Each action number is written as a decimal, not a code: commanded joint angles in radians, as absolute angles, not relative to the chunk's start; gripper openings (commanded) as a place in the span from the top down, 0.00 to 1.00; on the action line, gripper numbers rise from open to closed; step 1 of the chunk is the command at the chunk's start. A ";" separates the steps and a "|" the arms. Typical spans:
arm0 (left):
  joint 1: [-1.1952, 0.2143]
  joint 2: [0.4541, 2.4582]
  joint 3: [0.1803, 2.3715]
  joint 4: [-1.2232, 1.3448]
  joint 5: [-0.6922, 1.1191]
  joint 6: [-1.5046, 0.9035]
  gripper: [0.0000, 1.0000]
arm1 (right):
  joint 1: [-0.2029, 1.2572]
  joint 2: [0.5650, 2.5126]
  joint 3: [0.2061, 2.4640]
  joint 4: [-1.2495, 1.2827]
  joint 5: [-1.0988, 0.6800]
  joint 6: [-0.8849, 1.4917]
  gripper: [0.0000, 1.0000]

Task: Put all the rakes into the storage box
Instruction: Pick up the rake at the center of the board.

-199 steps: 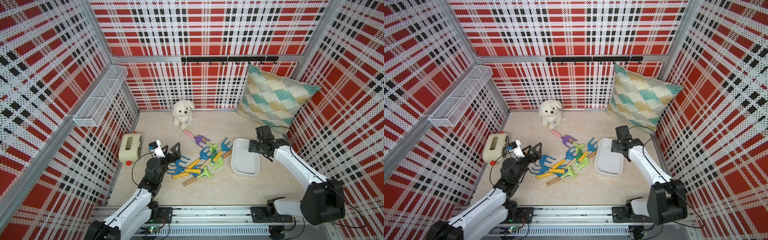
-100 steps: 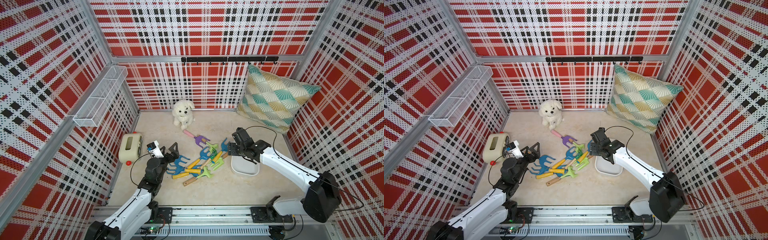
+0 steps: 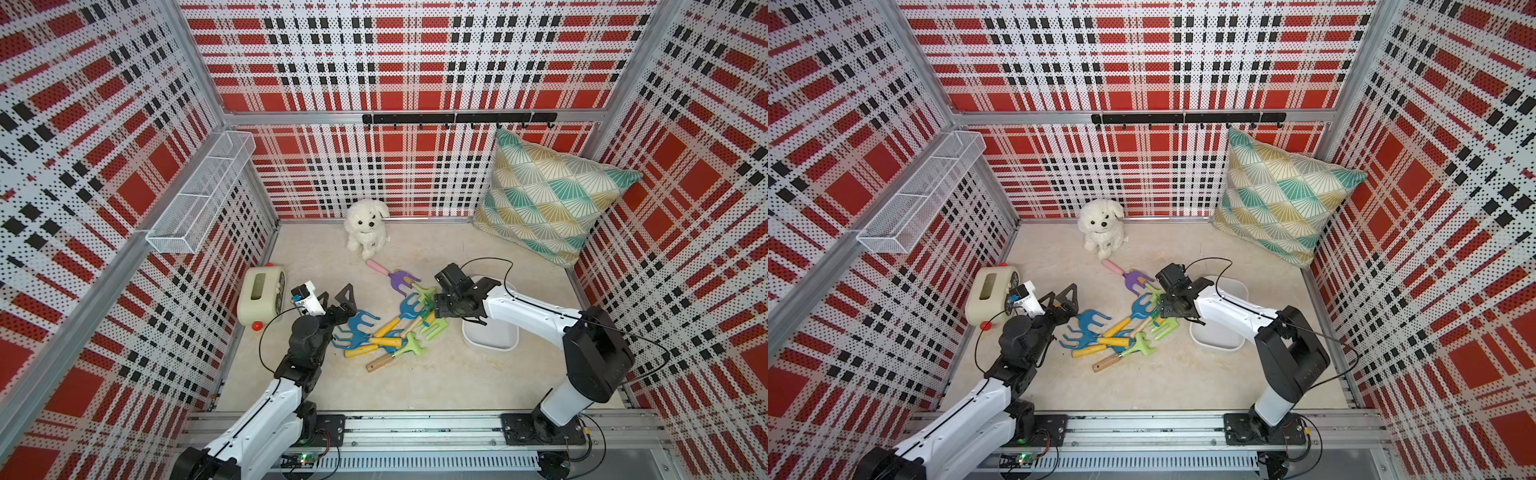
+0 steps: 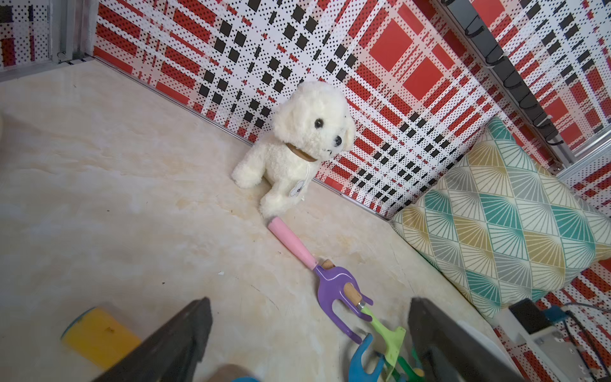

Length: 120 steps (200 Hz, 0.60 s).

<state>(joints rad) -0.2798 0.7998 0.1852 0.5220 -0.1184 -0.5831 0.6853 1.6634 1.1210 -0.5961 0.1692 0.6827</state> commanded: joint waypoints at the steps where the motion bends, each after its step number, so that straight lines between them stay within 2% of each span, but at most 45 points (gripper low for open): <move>1: -0.266 0.788 0.183 0.509 -0.129 -0.586 0.01 | 0.690 1.707 1.142 -0.507 0.139 0.746 0.42; 120: -0.260 0.787 0.183 0.510 -0.125 -0.588 0.01 | 0.708 1.919 1.250 -0.512 0.142 0.729 0.45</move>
<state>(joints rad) -0.2733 0.7975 0.1848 0.5213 -0.1188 -0.5838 0.6933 1.8896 1.2301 -0.5190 0.1379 0.7269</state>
